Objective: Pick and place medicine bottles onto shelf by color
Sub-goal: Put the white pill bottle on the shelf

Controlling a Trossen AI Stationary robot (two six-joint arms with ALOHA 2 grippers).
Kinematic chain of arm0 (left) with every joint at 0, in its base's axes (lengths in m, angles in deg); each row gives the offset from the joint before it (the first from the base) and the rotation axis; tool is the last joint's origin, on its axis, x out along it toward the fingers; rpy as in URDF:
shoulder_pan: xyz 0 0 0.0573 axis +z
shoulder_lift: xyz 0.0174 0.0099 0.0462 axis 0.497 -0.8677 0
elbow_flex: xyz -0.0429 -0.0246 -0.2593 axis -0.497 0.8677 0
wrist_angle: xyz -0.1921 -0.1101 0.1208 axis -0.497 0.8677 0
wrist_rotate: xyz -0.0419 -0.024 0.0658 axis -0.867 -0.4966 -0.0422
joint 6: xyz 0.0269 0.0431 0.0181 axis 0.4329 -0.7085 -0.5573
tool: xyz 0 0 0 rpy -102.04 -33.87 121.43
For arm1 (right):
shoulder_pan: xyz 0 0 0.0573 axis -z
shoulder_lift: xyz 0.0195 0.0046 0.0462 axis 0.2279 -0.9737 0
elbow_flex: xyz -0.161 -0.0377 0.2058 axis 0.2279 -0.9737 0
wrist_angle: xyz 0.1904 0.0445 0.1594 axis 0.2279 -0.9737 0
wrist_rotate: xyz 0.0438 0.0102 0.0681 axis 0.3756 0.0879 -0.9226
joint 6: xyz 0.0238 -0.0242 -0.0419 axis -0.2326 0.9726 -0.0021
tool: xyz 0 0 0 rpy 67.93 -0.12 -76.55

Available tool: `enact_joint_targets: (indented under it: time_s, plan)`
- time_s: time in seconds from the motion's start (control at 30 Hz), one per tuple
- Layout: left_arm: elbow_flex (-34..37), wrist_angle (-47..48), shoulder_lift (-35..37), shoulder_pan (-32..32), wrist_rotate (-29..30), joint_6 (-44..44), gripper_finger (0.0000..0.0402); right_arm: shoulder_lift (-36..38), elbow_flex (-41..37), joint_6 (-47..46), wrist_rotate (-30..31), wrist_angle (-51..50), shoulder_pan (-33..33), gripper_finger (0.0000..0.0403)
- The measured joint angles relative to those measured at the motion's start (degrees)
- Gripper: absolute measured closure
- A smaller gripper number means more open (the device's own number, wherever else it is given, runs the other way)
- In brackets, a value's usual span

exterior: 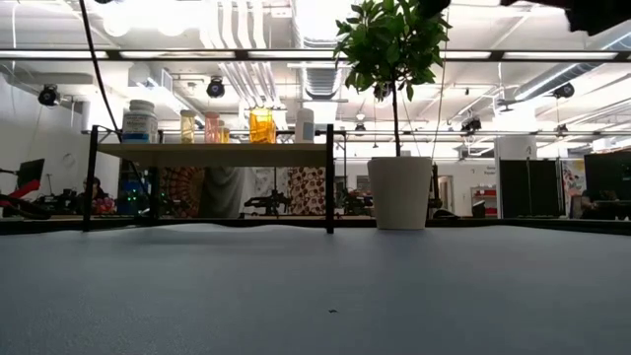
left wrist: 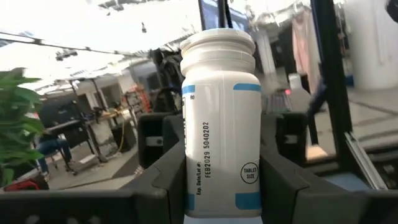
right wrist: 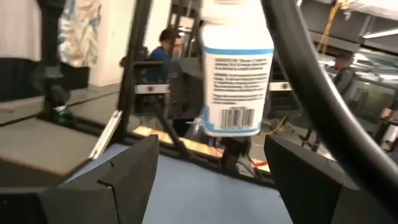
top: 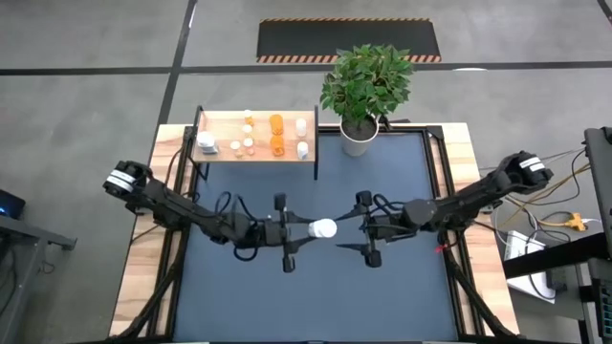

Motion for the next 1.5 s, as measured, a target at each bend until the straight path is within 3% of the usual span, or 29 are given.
enact_joint_targets:
  time_s: [0.23,0.5,1.0,1.27,1.5]
  plan:
    - [1.2,-2.8,0.0,0.5,-0.7,-0.1,0.0279,-5.0,3.9,-1.1,-0.4,2.3,2.6,0.0122]
    - [1.7,-2.2,0.0,0.6,-1.2,-0.3,0.0279,-7.7,7.0,-0.7,-1.6,2.3,3.6,0.0147]
    - [2.8,-2.6,0.0,0.9,-1.1,0.0,0.0277,-7.5,7.1,-0.6,-3.0,1.3,3.9,0.0277]
    - [2.9,-0.6,0.4,0.9,-1.2,0.1,0.0223,-6.9,7.1,-0.8,-2.4,-3.8,4.0,0.0272]
    - [2.9,13.5,5.8,0.9,0.3,6.6,0.0182,-3.2,7.7,-1.0,4.1,-19.4,4.0,0.0271]
